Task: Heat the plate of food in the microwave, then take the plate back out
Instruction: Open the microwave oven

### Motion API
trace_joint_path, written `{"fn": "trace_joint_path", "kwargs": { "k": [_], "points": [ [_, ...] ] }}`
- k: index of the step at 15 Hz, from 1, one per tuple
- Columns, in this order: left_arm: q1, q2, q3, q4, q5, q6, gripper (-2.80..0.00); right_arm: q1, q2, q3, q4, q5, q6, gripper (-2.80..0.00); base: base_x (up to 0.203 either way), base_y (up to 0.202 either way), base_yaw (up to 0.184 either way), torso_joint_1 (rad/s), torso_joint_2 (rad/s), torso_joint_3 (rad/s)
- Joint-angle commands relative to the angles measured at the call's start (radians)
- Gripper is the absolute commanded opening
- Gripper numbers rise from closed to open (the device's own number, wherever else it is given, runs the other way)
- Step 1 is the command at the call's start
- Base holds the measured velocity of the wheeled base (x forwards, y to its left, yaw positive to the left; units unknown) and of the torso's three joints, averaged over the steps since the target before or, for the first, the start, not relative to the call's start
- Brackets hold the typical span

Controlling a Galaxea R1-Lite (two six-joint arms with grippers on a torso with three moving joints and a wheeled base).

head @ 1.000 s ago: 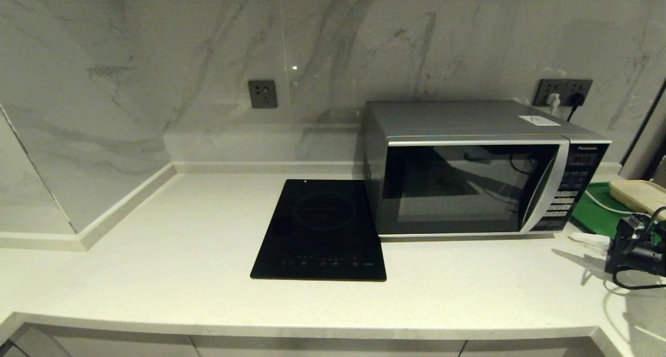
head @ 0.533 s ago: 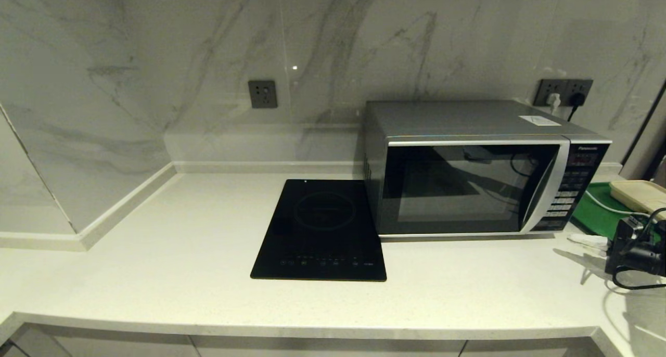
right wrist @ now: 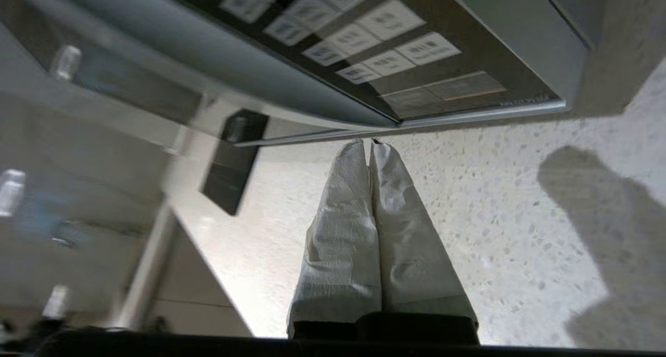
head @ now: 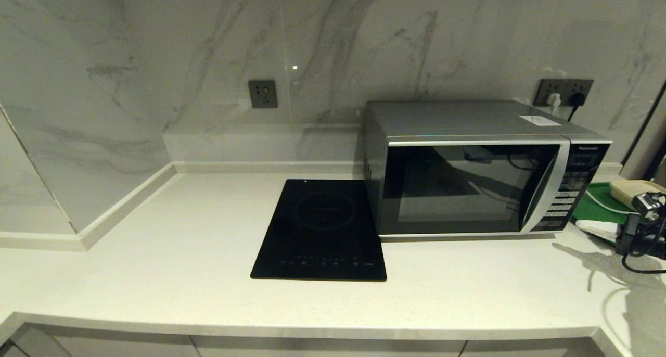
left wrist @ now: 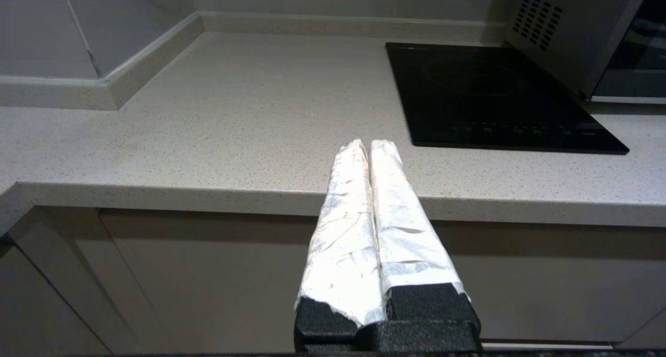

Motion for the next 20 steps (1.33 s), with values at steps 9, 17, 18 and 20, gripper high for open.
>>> {"fn": "trace_joint_path", "kwargs": {
  "k": [9, 17, 18, 20],
  "points": [
    [0.000, 0.000, 0.000, 0.000, 0.001, 0.000, -2.80, -0.068, -0.256, 0.255, 0.054, -0.735, -0.121, -2.80, 0.000, 0.000, 0.000, 0.000, 0.00, 0.000],
    [0.000, 0.000, 0.000, 0.000, 0.000, 0.000, -2.80, 0.089, -0.255, 0.288, -0.311, -1.051, 0.083, -2.80, 0.000, 0.000, 0.000, 0.000, 0.00, 0.000],
    [0.000, 0.000, 0.000, 0.000, 0.001, 0.000, -2.80, 0.098, -0.259, 0.326, -0.393, -1.067, 0.092, -2.80, 0.000, 0.000, 0.000, 0.000, 0.00, 0.000],
    [0.000, 0.000, 0.000, 0.000, 0.000, 0.000, -2.80, 0.119, -0.232, 0.334, -0.384, -1.065, 0.118, -2.80, 0.000, 0.000, 0.000, 0.000, 0.00, 0.000]
  ]
}}
